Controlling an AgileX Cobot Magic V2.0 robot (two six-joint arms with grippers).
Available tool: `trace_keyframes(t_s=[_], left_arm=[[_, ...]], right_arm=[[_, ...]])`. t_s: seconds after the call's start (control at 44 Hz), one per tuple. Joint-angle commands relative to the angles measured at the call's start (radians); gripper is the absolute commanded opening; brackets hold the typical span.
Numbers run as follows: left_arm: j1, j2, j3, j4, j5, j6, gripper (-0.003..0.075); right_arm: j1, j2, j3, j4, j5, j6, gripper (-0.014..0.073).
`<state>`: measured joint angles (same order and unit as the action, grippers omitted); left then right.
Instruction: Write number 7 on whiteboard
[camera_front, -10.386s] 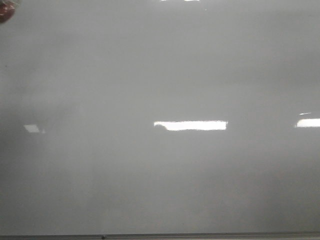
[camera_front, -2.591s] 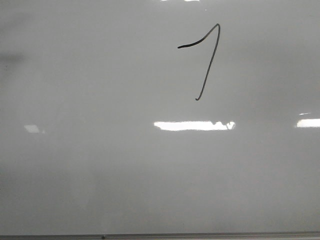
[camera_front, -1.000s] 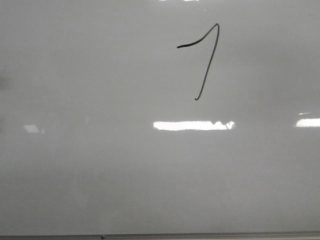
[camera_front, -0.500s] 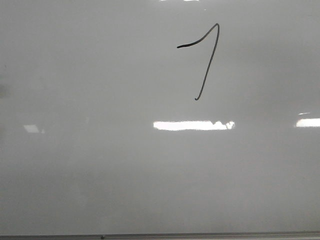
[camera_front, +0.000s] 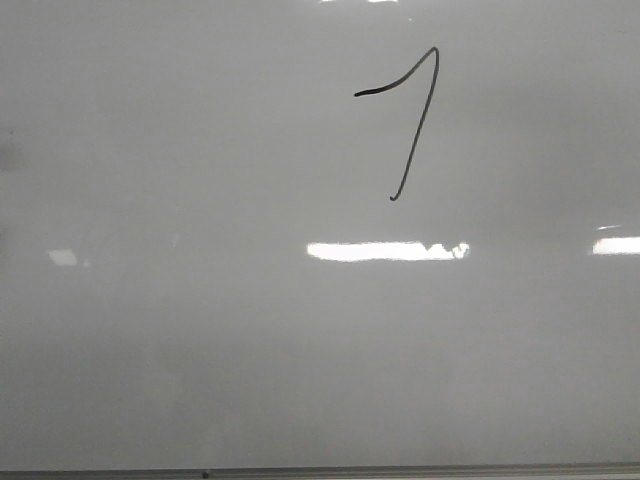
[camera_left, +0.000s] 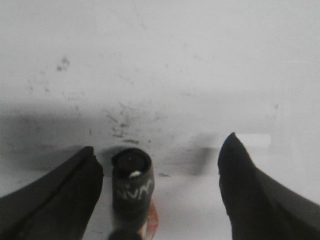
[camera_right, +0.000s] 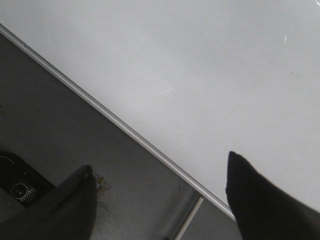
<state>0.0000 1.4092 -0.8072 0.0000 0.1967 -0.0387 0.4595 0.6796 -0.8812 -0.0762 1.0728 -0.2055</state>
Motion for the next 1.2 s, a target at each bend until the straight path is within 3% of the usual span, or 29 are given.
trace_keyframes(t_s=[0.0,0.205,0.409,0.682,1.0,1.114,1.182], left_arm=[[0.000,-0.035,-0.114,0.010,0.058,-0.005,0.0482],[-0.008,-0.117,-0.246,0.013,0.297,0.029,0.0482],[-0.122,-0.344,-0.247,0.013,0.430,0.062,0.0482],[-0.308,-0.639,-0.120,0.011,0.479,0.062,0.0482],[-0.354,-0.852,0.033,-0.029,0.515,0.062,0.0479],[-0.354,-0.861,0.033,-0.029,0.519,0.062,0.0419],[-0.354,-0.861,0.033,-0.029,0.514,0.062,0.0328]], right_arm=[[-0.005,-0.002,-0.029,-0.016,-0.049,0.000,0.0561],[-0.005,-0.005,-0.029,-0.016,-0.043,0.008,0.0561],[-0.005,-0.019,-0.029,-0.028,0.015,0.164,0.0561],[-0.005,-0.194,-0.028,-0.028,0.042,0.212,0.0561],[-0.005,-0.346,-0.028,-0.028,0.086,0.212,0.0561],[-0.005,-0.346,-0.028,-0.028,0.098,0.206,0.0537],[-0.005,-0.346,-0.028,-0.028,0.100,0.206,0.0441]])
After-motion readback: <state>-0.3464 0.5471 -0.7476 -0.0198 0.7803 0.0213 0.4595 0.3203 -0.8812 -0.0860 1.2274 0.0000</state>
